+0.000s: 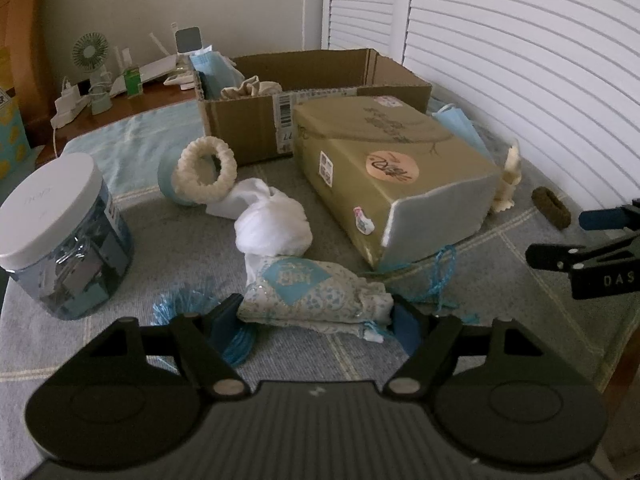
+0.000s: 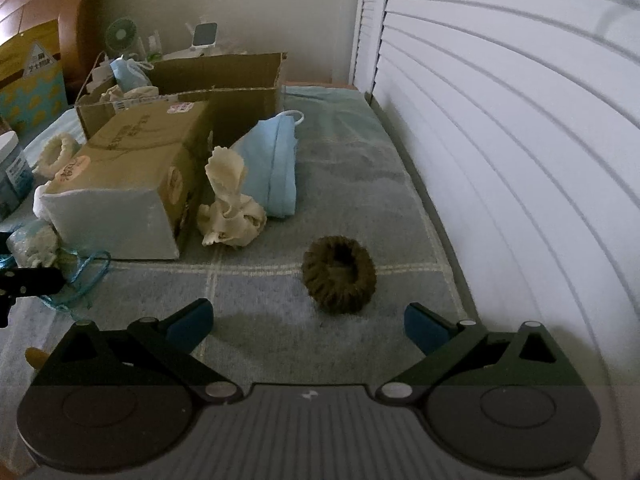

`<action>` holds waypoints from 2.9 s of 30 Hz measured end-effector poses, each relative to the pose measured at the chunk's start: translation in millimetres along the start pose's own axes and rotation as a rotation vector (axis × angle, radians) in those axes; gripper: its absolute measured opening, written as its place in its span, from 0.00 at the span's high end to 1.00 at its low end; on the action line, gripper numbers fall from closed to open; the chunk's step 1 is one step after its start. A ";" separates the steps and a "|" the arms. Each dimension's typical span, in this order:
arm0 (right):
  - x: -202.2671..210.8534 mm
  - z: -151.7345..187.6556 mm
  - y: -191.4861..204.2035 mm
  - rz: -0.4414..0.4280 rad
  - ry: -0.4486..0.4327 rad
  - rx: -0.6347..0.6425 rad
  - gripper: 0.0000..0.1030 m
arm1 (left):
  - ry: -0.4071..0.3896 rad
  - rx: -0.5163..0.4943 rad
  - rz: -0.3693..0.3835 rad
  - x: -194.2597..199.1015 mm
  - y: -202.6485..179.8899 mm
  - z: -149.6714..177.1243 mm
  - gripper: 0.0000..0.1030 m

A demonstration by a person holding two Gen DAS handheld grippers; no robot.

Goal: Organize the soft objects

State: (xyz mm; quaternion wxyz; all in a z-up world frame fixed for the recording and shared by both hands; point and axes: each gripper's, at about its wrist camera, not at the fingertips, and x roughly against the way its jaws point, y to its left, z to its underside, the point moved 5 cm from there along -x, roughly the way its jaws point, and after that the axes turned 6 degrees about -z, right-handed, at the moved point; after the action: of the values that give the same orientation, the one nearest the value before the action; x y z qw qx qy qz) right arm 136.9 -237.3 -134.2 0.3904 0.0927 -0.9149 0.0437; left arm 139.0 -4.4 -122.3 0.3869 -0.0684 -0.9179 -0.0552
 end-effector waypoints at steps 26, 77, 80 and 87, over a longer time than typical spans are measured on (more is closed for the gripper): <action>52.6 4.0 90.5 -0.342 -0.023 0.233 0.07 | -0.050 -0.036 -0.022 27.8 16.0 5.7 0.23; 49.0 12.3 97.9 -0.300 0.011 0.284 0.72 | -0.026 -0.173 0.135 18.5 15.0 -0.2 0.44; 53.1 8.8 96.5 -0.299 -0.002 0.279 0.72 | -0.041 -0.174 0.134 30.0 17.7 -3.3 0.45; 63.0 -3.4 91.0 -0.297 -0.033 0.272 0.72 | -0.067 -0.173 0.156 59.6 19.5 -12.1 0.45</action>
State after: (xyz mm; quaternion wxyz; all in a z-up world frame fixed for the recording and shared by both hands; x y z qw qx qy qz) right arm 78.0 -156.2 -87.1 0.3612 0.2792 -0.8832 0.1076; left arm 109.6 17.8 -70.2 0.3518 -0.1744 -0.9141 -0.1015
